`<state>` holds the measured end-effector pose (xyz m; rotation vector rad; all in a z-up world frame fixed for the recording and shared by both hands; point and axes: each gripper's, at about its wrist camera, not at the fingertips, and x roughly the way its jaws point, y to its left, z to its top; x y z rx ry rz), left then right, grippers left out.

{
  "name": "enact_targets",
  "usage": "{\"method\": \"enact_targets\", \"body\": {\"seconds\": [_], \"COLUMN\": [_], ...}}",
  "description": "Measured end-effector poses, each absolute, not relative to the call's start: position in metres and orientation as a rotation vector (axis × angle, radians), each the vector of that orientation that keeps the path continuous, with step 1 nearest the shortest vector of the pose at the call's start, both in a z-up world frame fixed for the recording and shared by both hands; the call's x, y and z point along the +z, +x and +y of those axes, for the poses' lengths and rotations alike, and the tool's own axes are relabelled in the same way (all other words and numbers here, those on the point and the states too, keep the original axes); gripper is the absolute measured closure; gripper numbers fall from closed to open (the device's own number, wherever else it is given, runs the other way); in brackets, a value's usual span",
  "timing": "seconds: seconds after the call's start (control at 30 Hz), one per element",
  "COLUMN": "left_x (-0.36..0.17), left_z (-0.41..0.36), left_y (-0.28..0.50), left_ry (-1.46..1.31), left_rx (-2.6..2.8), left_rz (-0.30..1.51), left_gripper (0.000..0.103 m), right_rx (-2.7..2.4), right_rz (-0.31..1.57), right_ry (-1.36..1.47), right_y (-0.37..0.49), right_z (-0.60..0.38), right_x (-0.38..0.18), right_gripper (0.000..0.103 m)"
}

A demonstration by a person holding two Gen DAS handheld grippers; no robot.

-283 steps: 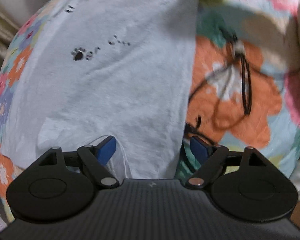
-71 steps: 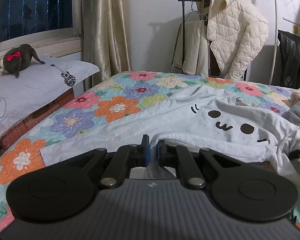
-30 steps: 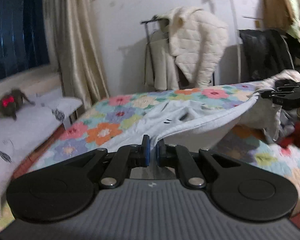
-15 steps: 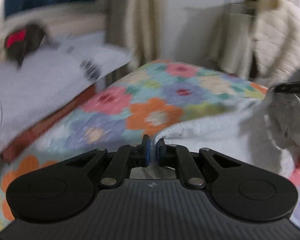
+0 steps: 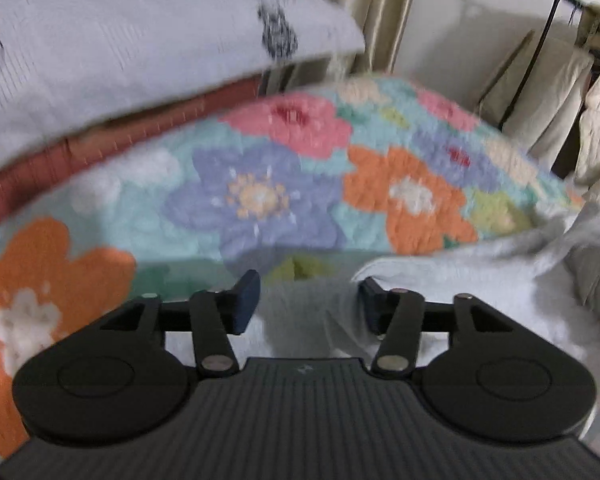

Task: Fold clothes
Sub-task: 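Lower the T-shirt onto the quilt and open both grippers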

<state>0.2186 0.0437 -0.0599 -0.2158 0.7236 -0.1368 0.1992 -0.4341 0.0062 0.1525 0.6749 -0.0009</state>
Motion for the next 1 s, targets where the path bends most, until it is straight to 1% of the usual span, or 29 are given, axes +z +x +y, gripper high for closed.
{"method": "enact_targets", "body": {"seconds": [0.03, 0.1, 0.13, 0.2, 0.37, 0.43, 0.5, 0.57, 0.67, 0.73, 0.8, 0.83, 0.87, 0.9, 0.93, 1.0], "left_x": [-0.054, -0.047, -0.045, -0.043, -0.037, -0.032, -0.027, -0.031, -0.048, -0.057, -0.057, -0.055, -0.052, -0.049, -0.045, -0.041], "left_z": [0.045, 0.046, 0.044, 0.04, 0.042, 0.047, 0.054, 0.063, 0.068, 0.067, 0.068, 0.071, 0.075, 0.08, 0.085, 0.093], "left_y": [0.218, 0.215, 0.215, 0.213, 0.211, 0.208, 0.206, 0.21, 0.225, 0.227, 0.226, 0.225, 0.224, 0.224, 0.223, 0.221], "left_ry": [-0.227, -0.23, -0.219, -0.186, -0.197, -0.225, -0.268, -0.335, -0.384, -0.352, -0.334, -0.338, -0.35, -0.364, -0.379, -0.39], "left_rx": [-0.14, -0.136, -0.131, -0.107, -0.077, -0.079, -0.083, -0.11, -0.203, -0.185, -0.167, -0.164, -0.151, -0.134, -0.116, -0.09], "left_rz": [0.702, 0.659, 0.645, 0.642, 0.643, 0.625, 0.607, 0.64, 0.811, 0.883, 0.89, 0.875, 0.848, 0.816, 0.784, 0.73], "left_gripper": [0.045, 0.039, 0.038, 0.032, 0.032, 0.029, 0.021, 0.017, 0.017, 0.017, 0.017, 0.017, 0.017, 0.017, 0.017, 0.017], "right_rx": [-0.019, -0.036, -0.037, -0.031, -0.025, -0.031, -0.038, -0.027, 0.0, 0.003, 0.014, 0.018, 0.019, 0.02, 0.022, -0.002], "right_rz": [0.653, 0.612, 0.598, 0.582, 0.605, 0.623, 0.637, 0.623, 0.604, 0.598, 0.597, 0.615, 0.639, 0.664, 0.689, 0.695], "right_ry": [0.164, 0.101, 0.065, 0.006, -0.047, -0.056, -0.1, -0.161, -0.212, -0.232, -0.239, -0.236, -0.236, -0.236, -0.22, -0.182], "right_y": [0.185, 0.15, 0.133, 0.102, 0.054, 0.046, 0.045, 0.048, 0.061, 0.075, 0.093, 0.107, 0.121, 0.135, 0.15, 0.175], "right_z": [-0.438, -0.432, -0.427, -0.417, -0.407, -0.409, -0.405, -0.397, -0.383, -0.374, -0.366, -0.364, -0.364, -0.365, -0.369, -0.384], "right_x": [0.005, 0.003, 0.002, -0.002, -0.02, -0.029, -0.036, -0.04, -0.042, -0.043, -0.046, -0.049, -0.051, -0.051, -0.049, -0.036], "right_gripper": [0.053, 0.053, 0.053, 0.049, 0.046, 0.044, 0.044, 0.044, 0.044, 0.044, 0.045, 0.05, 0.066, 0.079, 0.101, 0.101]}}
